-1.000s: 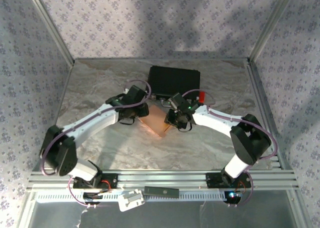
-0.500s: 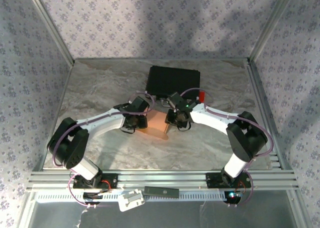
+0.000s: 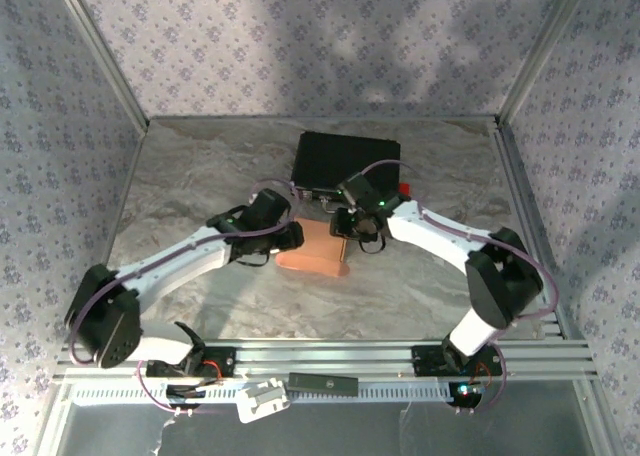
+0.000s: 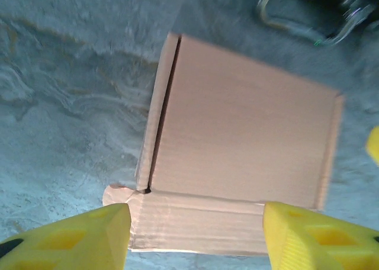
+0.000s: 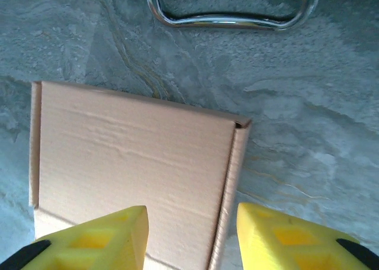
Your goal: Fold the paper box
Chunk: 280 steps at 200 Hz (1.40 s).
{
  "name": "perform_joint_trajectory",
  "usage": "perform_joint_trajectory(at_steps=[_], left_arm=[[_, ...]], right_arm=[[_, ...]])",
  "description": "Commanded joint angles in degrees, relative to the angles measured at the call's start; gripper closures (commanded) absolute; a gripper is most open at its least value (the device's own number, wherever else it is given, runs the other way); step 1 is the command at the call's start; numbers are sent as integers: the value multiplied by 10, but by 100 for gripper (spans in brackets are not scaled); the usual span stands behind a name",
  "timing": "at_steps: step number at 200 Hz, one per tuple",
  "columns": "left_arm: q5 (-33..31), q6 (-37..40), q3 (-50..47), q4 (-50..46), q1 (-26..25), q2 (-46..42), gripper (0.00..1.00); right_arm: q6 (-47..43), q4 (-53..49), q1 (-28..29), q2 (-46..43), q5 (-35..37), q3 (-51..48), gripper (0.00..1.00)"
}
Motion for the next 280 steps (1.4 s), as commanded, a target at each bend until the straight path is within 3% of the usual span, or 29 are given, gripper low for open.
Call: perform_joint_trajectory(at_steps=[1, 23, 49, 105, 167, 234, 280], left_arm=[[67, 40, 1, 11, 41, -12, 45], [142, 83, 0, 43, 87, 21, 52], [190, 119, 4, 71, 120, 74, 71], [212, 125, -31, 145, 124, 117, 72], [196, 130, -50, 157, 129, 128, 72], [215, 109, -102, 220, 150, 133, 84], [216, 102, -127, 241, 159, 131, 85]], right_arm=[[-26, 30, -25, -44, -52, -49, 53], [-17, 79, -46, -74, -110, -105, 48], [5, 143, -57, -105, -164, -164, 41], [47, 252, -92, -102, -244, -233, 35], [63, 310, -101, -49, -273, -243, 35], [76, 387, -104, -7, -309, -260, 30], [109, 471, -99, 34, -343, -269, 29]])
